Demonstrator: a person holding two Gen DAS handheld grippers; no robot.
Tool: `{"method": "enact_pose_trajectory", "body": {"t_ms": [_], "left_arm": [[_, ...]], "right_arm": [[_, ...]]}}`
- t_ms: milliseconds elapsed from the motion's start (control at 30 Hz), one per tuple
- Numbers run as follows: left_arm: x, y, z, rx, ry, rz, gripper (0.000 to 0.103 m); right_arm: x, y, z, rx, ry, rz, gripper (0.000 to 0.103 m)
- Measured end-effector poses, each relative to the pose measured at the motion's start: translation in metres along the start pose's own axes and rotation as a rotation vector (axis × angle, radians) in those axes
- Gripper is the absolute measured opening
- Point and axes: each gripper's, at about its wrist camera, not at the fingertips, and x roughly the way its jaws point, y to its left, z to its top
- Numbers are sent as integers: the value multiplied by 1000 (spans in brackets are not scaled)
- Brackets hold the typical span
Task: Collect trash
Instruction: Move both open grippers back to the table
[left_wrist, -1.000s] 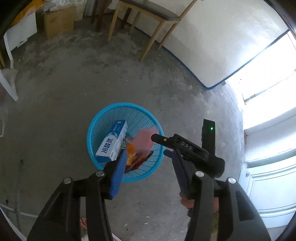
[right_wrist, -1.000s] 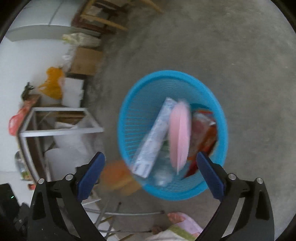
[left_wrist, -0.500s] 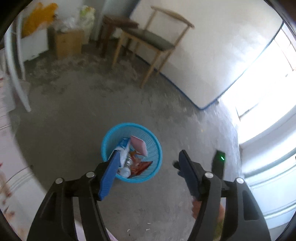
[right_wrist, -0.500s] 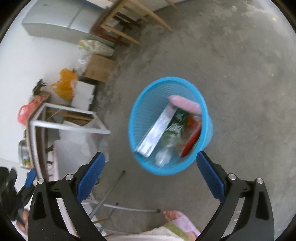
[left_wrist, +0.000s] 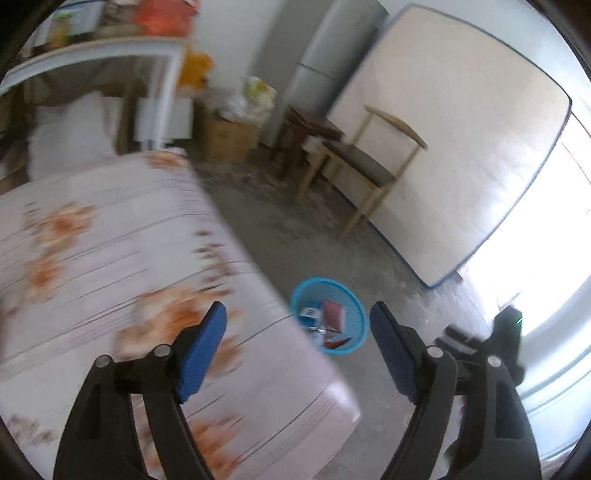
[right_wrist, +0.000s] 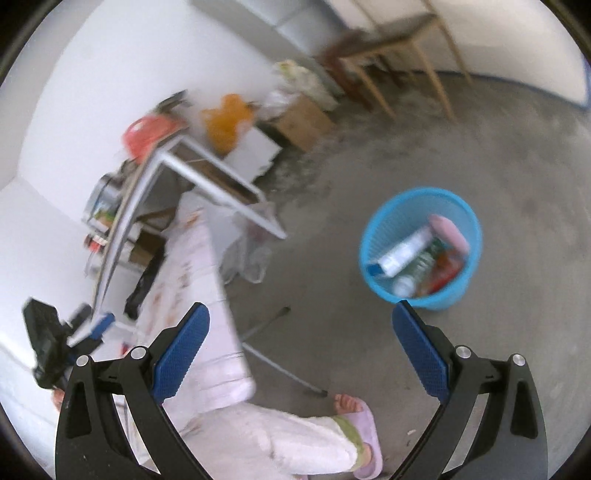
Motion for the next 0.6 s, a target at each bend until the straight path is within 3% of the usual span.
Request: {"method": "enact_pose_trajectory", "body": {"t_ms": [167, 333, 467, 600], "left_arm": [[-74, 57, -43, -99, -107, 146, 83], [-146, 131, -94, -299, -204, 263, 84], [-177, 174, -132, -465, -259, 305, 84], [-183, 198, -151, -549, -289, 322, 84]], "right_arm": [[30, 82, 4, -172, 79, 83, 95], [73, 169, -9, -350, 182, 186, 95], [107, 266, -29, -612, 282, 245, 95], [146, 382, -64, -984, 399, 303, 95]]}}
